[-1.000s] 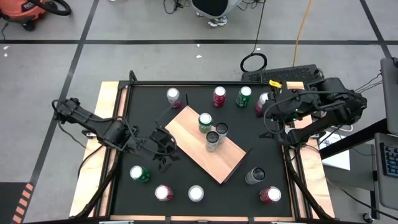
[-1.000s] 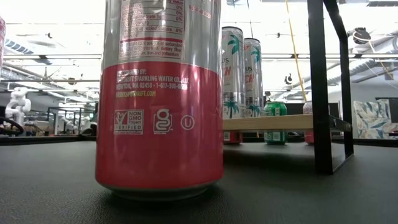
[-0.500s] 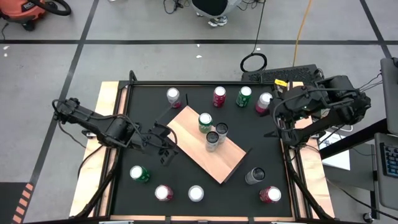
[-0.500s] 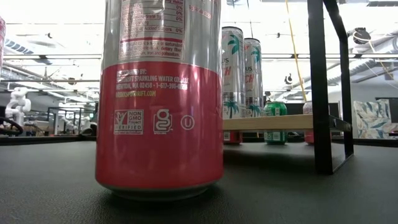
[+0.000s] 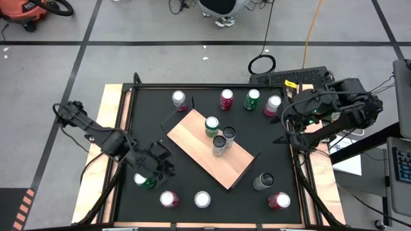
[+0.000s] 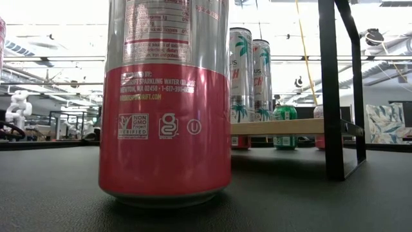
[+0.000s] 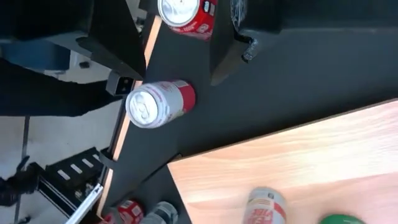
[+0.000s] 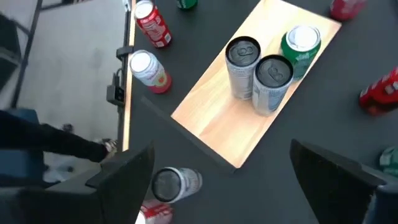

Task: Place canned beverage on shelf
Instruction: Put the white soda can aligned with the other white soda can

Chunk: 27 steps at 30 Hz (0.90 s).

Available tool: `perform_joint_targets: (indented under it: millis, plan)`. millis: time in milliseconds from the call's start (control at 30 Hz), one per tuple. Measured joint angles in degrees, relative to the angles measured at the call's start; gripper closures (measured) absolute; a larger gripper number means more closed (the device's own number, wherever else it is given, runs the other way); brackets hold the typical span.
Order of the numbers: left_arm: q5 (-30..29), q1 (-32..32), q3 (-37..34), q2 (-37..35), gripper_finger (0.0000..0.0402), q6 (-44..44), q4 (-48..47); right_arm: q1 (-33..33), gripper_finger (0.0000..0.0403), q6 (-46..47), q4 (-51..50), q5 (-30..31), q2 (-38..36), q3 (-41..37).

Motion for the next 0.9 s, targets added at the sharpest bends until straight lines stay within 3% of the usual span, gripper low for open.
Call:
perform_joint_targets:
  millis: [433,667,900]
  plan:
    - [-7.8,-4.2,-0.7,0.0,0.0222,-3.1,-1.0,1.6,0.0052,8.1,-1.5,-2.7,1.6,0.0]
    - [-7.8,-4.2,-0.7,0.0,0.0222,-3.9,-0.8,10.4,0.0083,16.6,-1.4,-6.1,4.5,0.0]
    - [-9.0,-4.0,-0.7,0.0,0.0222,-4.7,-0.9,17.9,0.0096,22.6,-1.5,-5.2,7.6,0.0]
